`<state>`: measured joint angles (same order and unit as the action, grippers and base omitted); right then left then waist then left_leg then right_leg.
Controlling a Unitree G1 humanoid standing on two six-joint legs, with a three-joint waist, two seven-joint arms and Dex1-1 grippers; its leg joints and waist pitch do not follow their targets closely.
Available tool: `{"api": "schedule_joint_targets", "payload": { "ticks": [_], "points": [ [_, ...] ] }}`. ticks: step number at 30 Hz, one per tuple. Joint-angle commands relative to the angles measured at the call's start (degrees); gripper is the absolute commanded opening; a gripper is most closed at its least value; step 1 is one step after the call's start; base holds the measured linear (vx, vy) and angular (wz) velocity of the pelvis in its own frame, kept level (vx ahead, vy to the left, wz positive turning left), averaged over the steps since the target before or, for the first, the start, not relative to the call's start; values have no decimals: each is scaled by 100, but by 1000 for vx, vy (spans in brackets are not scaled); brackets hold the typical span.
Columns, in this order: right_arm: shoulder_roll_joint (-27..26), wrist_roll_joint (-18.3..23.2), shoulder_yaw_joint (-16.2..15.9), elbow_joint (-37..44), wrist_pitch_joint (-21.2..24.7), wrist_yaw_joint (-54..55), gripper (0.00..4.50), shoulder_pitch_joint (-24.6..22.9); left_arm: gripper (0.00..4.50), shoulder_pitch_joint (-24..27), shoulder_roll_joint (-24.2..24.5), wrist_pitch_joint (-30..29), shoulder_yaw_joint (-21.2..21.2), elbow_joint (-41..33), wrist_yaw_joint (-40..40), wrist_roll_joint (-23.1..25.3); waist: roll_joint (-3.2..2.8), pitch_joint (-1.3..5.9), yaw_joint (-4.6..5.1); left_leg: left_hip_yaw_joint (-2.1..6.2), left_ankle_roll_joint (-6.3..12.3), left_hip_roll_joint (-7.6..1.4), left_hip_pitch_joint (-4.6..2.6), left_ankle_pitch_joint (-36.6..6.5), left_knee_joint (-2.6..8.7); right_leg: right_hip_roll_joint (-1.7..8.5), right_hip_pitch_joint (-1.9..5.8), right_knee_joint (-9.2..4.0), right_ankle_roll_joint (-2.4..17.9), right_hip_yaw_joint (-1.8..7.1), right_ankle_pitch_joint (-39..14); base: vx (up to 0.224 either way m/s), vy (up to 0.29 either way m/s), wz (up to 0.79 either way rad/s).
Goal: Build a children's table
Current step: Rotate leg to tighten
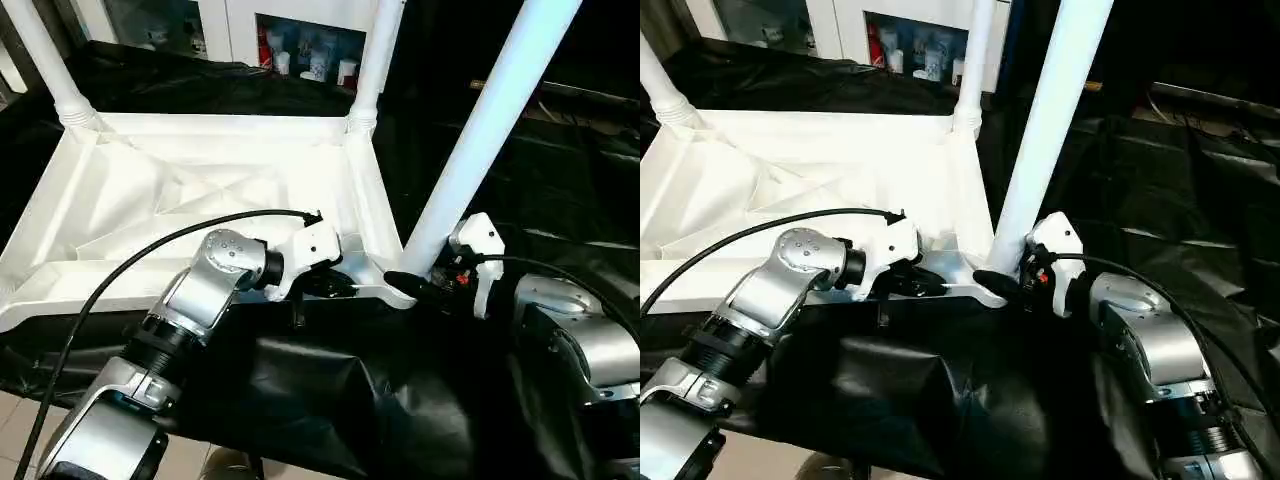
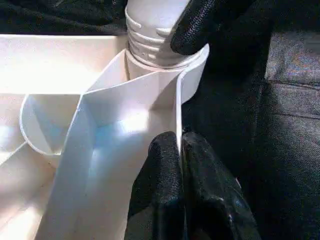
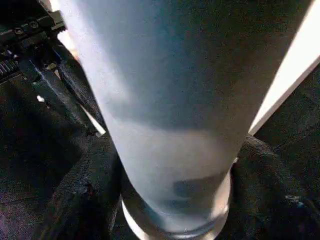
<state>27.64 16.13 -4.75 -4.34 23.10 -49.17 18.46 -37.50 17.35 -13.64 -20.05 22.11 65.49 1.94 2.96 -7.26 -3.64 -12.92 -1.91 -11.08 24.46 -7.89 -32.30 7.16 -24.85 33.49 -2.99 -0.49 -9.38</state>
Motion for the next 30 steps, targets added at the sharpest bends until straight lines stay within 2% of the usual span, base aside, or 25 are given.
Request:
{"api": "schedule_joint_targets", "payload": {
  "ticks": [1,5,6,8,10,11,12,14,17,19,24,25,27,29,30],
  "points": [
    [-12,-63,-124,33,54,-34,264,-136,0,105,-150,20,15,-44,0,-240,44,418,16,79,384,-159,-251,-1167,325,0,199,-300,1302,49,-887,0,0,0],
    [-216,-116,-7,-122,70,364,264,-122,0,-11,-296,-55,133,203,-453,-121,51,410,23,74,362,-155,-246,-1236,326,0,186,-313,1281,54,-1017,0,0,0],
    [-425,-190,100,-293,116,801,264,-80,0,-128,-422,-121,199,415,-808,-19,52,398,34,80,252,-156,-253,-1447,348,7,163,-354,1211,56,-1384,0,0,0],
    [-831,-290,307,-609,271,1619,264,16,0,-347,-664,-283,322,777,-1445,125,61,396,53,102,114,-148,-241,-1645,371,18,158,-387,1096,50,-1740,0,0,0],
    [-1049,-331,416,-766,382,2045,264,73,0,-461,-796,-410,391,944,-1783,182,59,396,88,109,-15,-139,-247,-1823,377,18,111,-406,1017,57,-1990,0,0,0],
    [-1278,-373,522,-945,491,2483,264,143,0,-596,-953,-538,486,1148,-2202,233,70,410,93,131,-65,-135,-240,-1865,384,26,133,-412,983,44,-2092,-57,16,-3],
    [-1623,-495,645,-1219,590,3160,264,259,0,-788,-1183,-746,574,1438,-2768,309,52,398,105,129,-172,-137,-269,-2000,399,24,86,-444,903,49,-2253,0,0,0],
    [-1800,-535,714,-1345,643,3478,264,316,0,-879,-1286,-808,603,1580,-3055,362,57,406,119,143,-231,-126,-280,-2172,403,24,75,-474,816,41,-2372,0,0,0],
    [-2151,-547,769,-1566,675,3904,264,480,0,-1013,-1500,-793,620,1759,-3298,376,32,409,99,150,-185,-127,-291,-2207,416,19,77,-497,720,35,-2253,0,0,0],
    [-2345,-602,714,-1650,608,4036,264,602,0,-1060,-1627,-724,592,1813,-3236,373,36,410,117,174,-254,-118,-274,-2312,446,16,103,-508,640,11,-2361,0,0,0],
    [-2407,-652,606,-1625,388,3903,264,711,0,-1068,-1615,-602,520,1842,-3087,342,49,405,131,177,-239,-125,-274,-2410,454,24,90,-531,554,19,-2371,0,0,0],
    [-2406,-620,614,-1606,326,3852,320,724,0,-1063,-1597,-558,508,1843,-3059,337,46,407,133,180,-228,-125,-267,-2384,457,28,98,-526,555,18,-2357,0,0,0],
    [-2418,-495,696,-1549,257,3736,334,755,0,-1037,-1553,-446,495,1824,-2915,308,62,398,139,178,-204,-123,-263,-2412,459,30,92,-539,540,15,-2438,0,0,0],
    [-2274,-443,692,-1444,236,3483,340,775,0,-987,-1475,-312,477,1757,-2700,284,60,393,164,198,-172,-121,-231,-2439,475,39,115,-548,499,7,-2552,0,0,0],
    [-2187,-402,689,-1369,237,3325,366,770,0,-956,-1433,-318,473,1714,-2622,274,68,396,168,207,-173,-124,-216,-2410,477,40,138,-540,475,1,-2537,0,0,0]
  ]
}}
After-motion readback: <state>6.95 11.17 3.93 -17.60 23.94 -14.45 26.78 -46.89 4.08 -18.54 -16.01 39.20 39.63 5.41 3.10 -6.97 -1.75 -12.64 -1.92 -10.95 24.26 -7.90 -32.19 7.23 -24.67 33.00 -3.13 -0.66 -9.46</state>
